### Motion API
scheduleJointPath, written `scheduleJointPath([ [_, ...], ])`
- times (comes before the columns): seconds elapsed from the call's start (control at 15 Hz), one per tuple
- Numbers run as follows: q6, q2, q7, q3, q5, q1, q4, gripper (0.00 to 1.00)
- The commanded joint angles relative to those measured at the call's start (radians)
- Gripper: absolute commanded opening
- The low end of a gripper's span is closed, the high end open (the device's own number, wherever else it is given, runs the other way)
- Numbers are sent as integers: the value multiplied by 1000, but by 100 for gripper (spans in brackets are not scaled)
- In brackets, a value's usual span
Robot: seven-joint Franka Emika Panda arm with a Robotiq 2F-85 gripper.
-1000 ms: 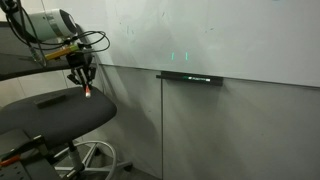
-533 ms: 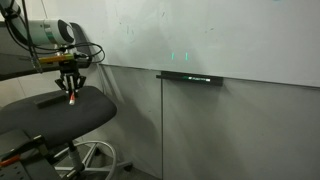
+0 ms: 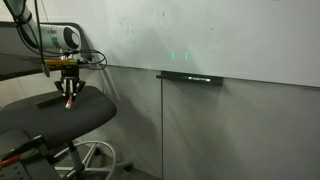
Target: Use the marker to write on the whiteboard
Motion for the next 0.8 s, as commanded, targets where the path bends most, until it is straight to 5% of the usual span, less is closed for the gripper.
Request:
scheduleJointPath([
  [0.0, -70, 38, 12, -35, 16, 14, 66, 59],
  [0.13, -37, 24, 17, -40, 6, 14, 33, 75],
  [0.2, -37, 28, 21, -48, 3, 14, 35, 57],
  [0.4, -37, 31, 20, -48, 3, 15, 34, 76],
  [0.73, -37, 31, 20, -47, 3, 16, 34, 75],
])
